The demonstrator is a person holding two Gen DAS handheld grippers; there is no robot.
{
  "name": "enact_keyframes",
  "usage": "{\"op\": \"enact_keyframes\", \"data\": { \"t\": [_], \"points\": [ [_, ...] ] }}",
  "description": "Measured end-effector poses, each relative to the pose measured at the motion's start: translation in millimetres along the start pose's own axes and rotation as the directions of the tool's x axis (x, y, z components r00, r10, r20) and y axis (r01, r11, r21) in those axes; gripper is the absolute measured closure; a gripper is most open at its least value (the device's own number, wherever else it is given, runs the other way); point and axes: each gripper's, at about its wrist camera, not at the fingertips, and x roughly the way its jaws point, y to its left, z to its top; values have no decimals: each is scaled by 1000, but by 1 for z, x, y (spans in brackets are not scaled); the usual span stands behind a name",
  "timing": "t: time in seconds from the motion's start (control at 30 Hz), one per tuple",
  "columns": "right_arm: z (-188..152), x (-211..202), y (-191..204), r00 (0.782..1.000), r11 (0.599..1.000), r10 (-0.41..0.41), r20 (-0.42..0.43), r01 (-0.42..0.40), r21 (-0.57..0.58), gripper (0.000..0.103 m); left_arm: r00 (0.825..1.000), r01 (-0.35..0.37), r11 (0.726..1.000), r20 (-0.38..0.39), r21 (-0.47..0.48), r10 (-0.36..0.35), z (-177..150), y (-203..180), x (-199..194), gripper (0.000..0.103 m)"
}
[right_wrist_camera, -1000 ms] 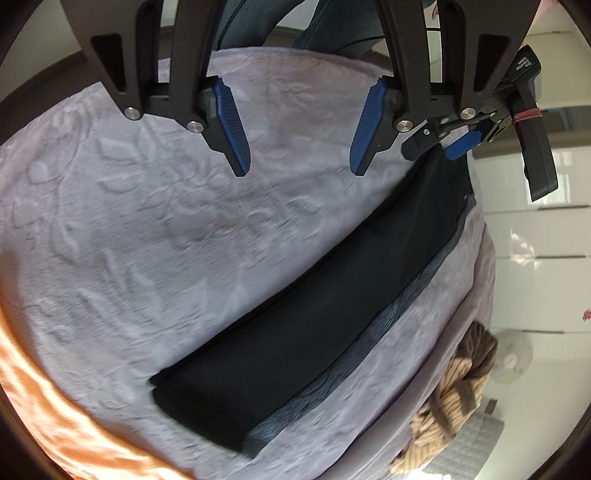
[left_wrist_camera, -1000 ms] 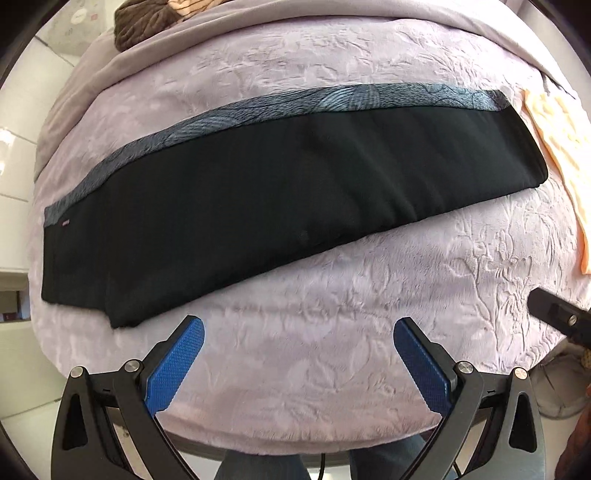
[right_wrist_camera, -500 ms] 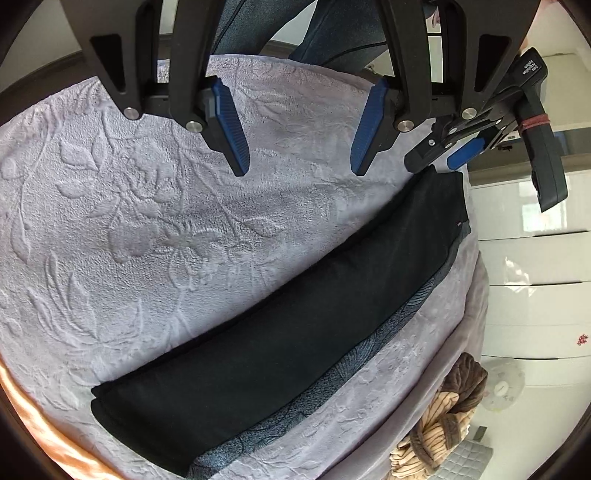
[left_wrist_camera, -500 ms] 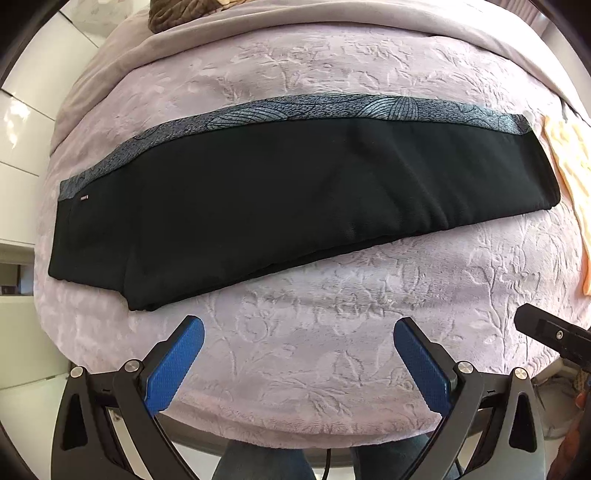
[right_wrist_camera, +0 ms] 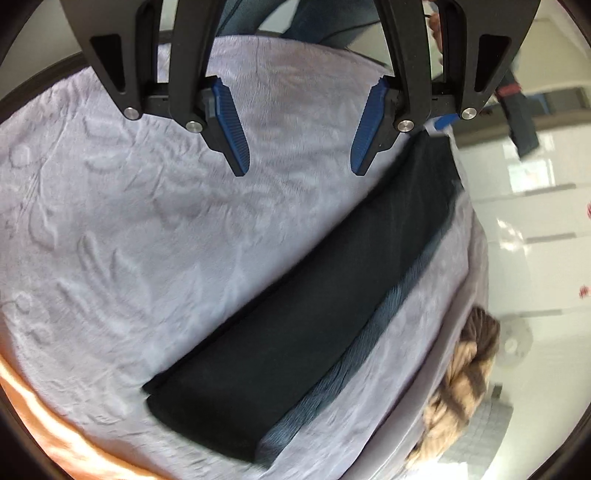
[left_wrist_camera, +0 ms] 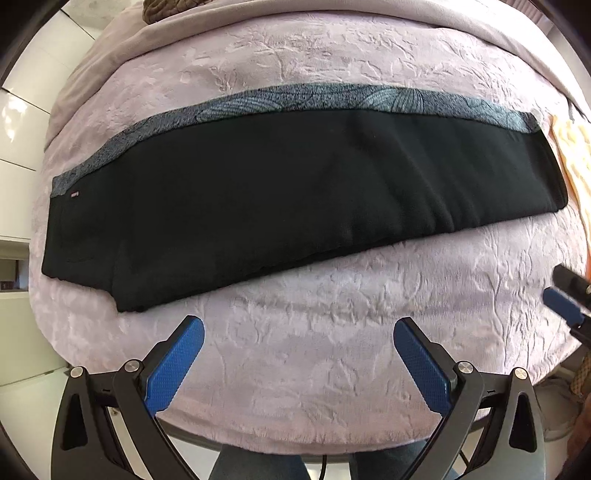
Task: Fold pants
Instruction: 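Grasp the trouser end with the right gripper and lift it toward the left gripper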
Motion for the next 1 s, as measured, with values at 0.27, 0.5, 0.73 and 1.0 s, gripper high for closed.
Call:
{"op": "enact_keyframes", "data": {
  "t": [0.27,0.5,0.73,1.0],
  "points": [
    [60,-11,-31,986,991,73,147,-88,101,42,998,4,1000,61,-17,-3,50,-9,14,0],
    [76,8,-60,984,977,76,159,-105,186,42,995,21,999,101,-28,-18,77,-27,52,0],
    [87,16,-71,963,963,142,228,-187,192,42,989,31,999,145,-8,-30,73,-27,67,0],
    [90,15,-63,942,972,175,285,-212,101,43,989,30,1000,145,-5,-29,73,-24,69,0]
  ]
}}
